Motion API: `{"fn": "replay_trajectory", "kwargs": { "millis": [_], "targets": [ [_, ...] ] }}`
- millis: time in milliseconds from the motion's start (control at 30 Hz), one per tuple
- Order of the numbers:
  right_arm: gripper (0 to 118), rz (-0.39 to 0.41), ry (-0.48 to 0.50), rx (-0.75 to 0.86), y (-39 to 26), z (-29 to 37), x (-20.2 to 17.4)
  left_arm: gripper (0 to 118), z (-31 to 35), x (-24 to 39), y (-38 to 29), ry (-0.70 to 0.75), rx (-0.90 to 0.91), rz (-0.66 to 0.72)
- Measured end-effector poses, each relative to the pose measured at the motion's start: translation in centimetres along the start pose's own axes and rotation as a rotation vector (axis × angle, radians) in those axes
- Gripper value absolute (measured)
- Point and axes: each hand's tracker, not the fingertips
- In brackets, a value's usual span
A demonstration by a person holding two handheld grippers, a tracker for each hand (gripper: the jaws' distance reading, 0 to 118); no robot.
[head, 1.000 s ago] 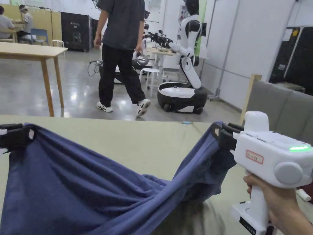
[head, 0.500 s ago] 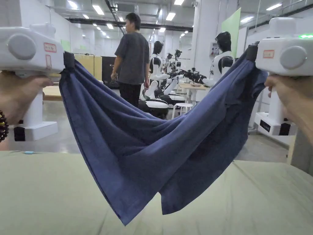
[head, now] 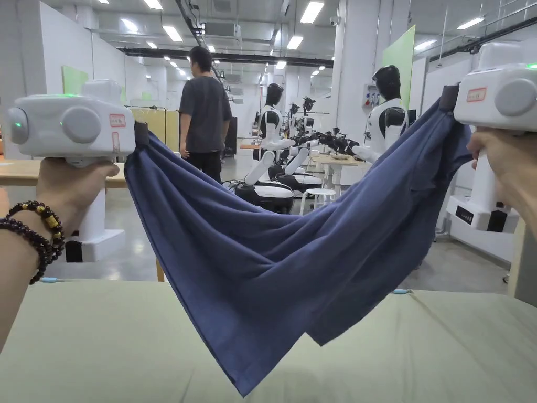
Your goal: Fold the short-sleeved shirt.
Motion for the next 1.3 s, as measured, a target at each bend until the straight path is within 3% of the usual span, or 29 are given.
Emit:
{"fn": "replay_trajectory", "kwargs": {
  "millis": [367,533,667,767,1033,1167,1300],
  "targets": [
    [8,-0.040,0.071,-0.103,-11.8,1.4,1.6,1,0.0,0.7,-10.9,-0.061,-0.098,-0.010],
    [8,0.023,0.091,-0.182,-17.0,3.6,2.5,1,1.9,-0.2,-16.1,-0.070,-0.184,-0.030],
    [8,-0.017,0.151,-0.137,-18.4,9.3,3.9,1,6.8,-1.3,-18.0,-0.100,-0.223,0.063],
    [8,0.003,0.187,-0.171,-19.1,14.5,4.8,1,11.2,-1.8,-19.8,-0.123,-0.266,0.078],
    [8,0.181,0.229,-0.443,-25.0,29.5,7.7,1,24.6,-4.0,-26.9,-0.171,-0.464,0.017],
    [8,0.176,0.261,-0.605,-29.4,36.1,9.9,1,30.3,-5.7,-31.8,-0.160,-0.567,-0.049],
    [8,0.219,0.254,-0.759,-34.0,39.3,10.8,1,32.2,-7.4,-36.4,-0.168,-0.671,0.055]
  ]
}}
